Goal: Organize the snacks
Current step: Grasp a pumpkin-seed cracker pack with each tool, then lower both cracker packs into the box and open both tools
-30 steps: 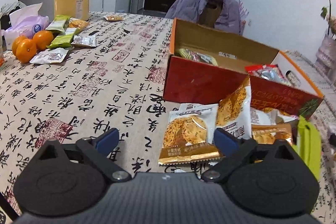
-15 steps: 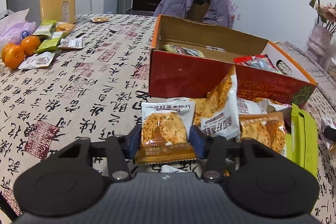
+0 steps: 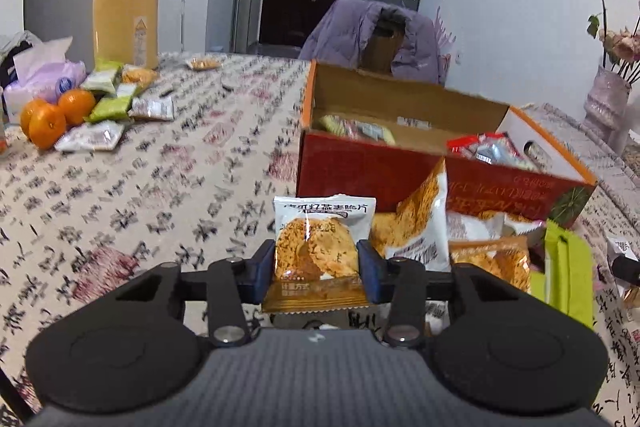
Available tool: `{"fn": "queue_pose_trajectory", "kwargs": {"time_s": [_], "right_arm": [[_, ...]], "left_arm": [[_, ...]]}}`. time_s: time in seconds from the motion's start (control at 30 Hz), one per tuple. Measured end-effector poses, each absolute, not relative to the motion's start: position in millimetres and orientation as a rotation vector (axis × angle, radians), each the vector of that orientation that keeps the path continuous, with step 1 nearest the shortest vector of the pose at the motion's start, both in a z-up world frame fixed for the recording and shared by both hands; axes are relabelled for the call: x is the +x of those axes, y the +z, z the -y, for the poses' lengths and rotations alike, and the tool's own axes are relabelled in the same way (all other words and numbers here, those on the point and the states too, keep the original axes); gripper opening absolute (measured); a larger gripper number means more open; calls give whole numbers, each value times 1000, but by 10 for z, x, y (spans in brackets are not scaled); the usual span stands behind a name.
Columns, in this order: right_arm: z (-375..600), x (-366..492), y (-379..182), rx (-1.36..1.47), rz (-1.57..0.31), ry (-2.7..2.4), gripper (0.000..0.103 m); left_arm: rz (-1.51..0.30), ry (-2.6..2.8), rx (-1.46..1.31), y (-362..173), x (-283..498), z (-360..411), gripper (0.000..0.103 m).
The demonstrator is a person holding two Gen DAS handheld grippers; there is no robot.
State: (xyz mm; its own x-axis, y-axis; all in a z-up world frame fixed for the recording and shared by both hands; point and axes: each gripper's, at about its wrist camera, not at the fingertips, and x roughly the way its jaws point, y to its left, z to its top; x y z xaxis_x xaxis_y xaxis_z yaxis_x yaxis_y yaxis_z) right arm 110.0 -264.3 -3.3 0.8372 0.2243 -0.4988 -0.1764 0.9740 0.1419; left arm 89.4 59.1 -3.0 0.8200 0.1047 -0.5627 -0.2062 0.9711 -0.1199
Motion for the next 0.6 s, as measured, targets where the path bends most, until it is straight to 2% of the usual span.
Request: {"fn": "queue_pose_trajectory", "kwargs": {"time_s": [0.6], "right_arm": [[2213,1580,447,57,-394,308,42]], "left_arm": [[-372,105,-81,716,1186,-263,44]]}}
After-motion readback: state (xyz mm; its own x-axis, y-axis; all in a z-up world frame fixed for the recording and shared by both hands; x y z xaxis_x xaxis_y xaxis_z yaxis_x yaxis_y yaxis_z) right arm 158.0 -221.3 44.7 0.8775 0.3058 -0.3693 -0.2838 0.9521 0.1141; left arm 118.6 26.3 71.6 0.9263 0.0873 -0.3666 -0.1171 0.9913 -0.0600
